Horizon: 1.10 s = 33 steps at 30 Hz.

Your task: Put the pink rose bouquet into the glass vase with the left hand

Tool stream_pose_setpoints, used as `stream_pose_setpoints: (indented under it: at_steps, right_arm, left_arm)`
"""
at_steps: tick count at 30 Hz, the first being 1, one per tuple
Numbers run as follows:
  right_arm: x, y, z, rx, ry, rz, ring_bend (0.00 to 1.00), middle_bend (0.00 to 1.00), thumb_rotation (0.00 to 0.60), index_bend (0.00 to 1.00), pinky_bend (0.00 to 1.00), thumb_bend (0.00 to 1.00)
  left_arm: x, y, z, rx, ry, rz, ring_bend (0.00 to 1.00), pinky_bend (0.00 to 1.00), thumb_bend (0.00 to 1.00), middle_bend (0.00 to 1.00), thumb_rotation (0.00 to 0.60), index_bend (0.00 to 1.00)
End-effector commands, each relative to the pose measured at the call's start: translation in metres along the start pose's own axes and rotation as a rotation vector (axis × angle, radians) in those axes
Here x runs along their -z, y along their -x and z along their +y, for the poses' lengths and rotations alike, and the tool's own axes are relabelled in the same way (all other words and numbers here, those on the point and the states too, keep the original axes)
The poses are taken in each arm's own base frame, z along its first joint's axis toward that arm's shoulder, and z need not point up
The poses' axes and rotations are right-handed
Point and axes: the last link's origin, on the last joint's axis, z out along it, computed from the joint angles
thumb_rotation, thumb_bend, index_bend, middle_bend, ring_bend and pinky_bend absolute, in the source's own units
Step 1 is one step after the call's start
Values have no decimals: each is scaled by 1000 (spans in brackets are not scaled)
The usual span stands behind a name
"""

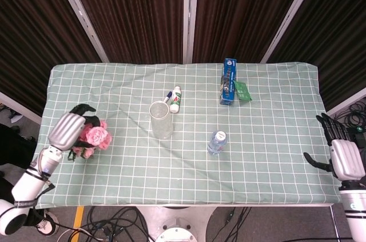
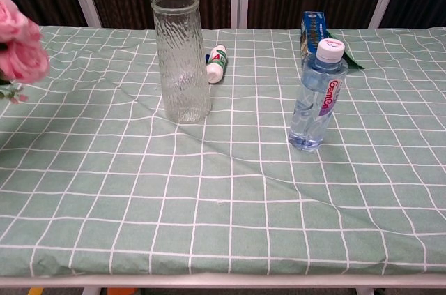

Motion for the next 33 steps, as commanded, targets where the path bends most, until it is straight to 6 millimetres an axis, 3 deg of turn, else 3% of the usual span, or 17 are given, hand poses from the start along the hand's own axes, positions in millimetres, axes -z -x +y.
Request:
stream_pose_setpoints:
  at_steps: [1, 6, 13, 21, 33]
  right_arm:
    - [10, 11, 6, 24, 8, -27, 0, 0, 600, 0, 0, 129]
    - [22, 22, 11, 24, 20, -33, 0, 0, 600, 0, 0, 129]
    - [25, 25, 12, 62, 22, -19, 0, 0, 600, 0, 0, 129]
    - [24, 32, 8, 126, -5, 2, 0, 0, 600, 0, 0, 131]
    - [22, 60, 5, 167, -21, -64, 0, 0, 600, 0, 0, 132]
  left_arm:
    - [-1, -26, -2, 28, -25, 89, 248, 182, 206, 644, 600, 573]
    - [-5, -59, -1, 29, -27, 247, 321, 182, 206, 644, 600, 570]
    - [-19, -93, 22, 168, 29, 468, 322, 166, 206, 645, 600, 570]
    - [-34, -114, 55, 507, 98, 687, 322, 161, 205, 645, 600, 576]
    - [-52, -134, 88, 919, 118, 710, 322, 149, 206, 648, 600, 576]
